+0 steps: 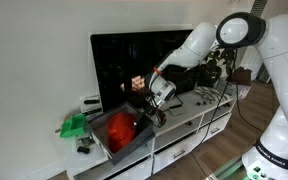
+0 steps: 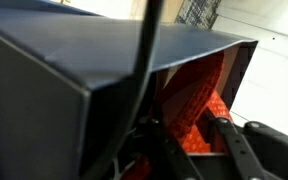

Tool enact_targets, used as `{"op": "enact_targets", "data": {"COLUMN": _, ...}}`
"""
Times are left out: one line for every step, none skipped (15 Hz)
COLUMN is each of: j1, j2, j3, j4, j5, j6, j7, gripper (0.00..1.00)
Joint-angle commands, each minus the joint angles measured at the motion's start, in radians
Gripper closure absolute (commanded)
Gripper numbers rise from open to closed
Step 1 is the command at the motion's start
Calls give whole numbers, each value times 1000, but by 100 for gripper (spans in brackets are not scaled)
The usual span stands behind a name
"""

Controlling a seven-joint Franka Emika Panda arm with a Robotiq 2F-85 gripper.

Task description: Put the orange hat inside the box

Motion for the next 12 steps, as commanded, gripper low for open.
{"op": "enact_targets", "data": {"j1": 20, "j2": -104, "j3": -5, "j4": -81, "j5": -62, "j6": 82, "j7": 53, "gripper": 30}}
{"op": "enact_targets", "data": {"j1": 23, "j2": -135, "j3": -3, "j4": -101, "j5": -87, "j6": 100, "j7": 72, "gripper": 22}}
{"op": "enact_targets", "data": {"j1": 22, "j2": -155, "j3": 1, "j4": -113, "j5": -102, "j6": 116, "j7": 82, "gripper": 16}}
{"op": "enact_targets", "data": {"j1": 20, "j2": -178, "j3": 5, "j4": -124, "j5": -129, "j6": 123, "j7": 104, "gripper": 9}}
{"op": "enact_targets", "data": {"j1": 19, "j2": -196, "j3": 9, "j4": -133, "j5": -153, "j6": 129, "j7": 126, "gripper": 2}}
{"op": "enact_targets", "data": {"j1": 19, "j2": -212, "j3": 12, "j4": -139, "j5": -186, "j6": 130, "j7": 159, "gripper": 0}}
{"op": "enact_targets", "data": {"j1": 19, "j2": -225, "j3": 15, "j4": -144, "j5": -218, "j6": 127, "j7": 193, "gripper": 0}}
{"op": "enact_targets", "data": {"j1": 23, "j2": -238, "j3": 16, "j4": -149, "j5": -263, "j6": 126, "j7": 242, "gripper": 0}}
{"op": "enact_targets", "data": {"j1": 23, "j2": -250, "j3": 19, "j4": -154, "j5": -306, "j6": 123, "j7": 286, "gripper": 0}}
{"op": "enact_targets", "data": {"j1": 24, "j2": -263, "j3": 23, "j4": -159, "j5": -349, "j6": 120, "j7": 338, "gripper": 0}}
{"op": "enact_targets", "data": {"j1": 26, "j2": -277, "j3": 27, "j4": -167, "j5": -396, "j6": 120, "j7": 395, "gripper": 0}}
{"op": "enact_targets", "data": {"j1": 23, "j2": -294, "j3": 34, "j4": -175, "j5": -438, "j6": 114, "j7": 446, "gripper": 0}}
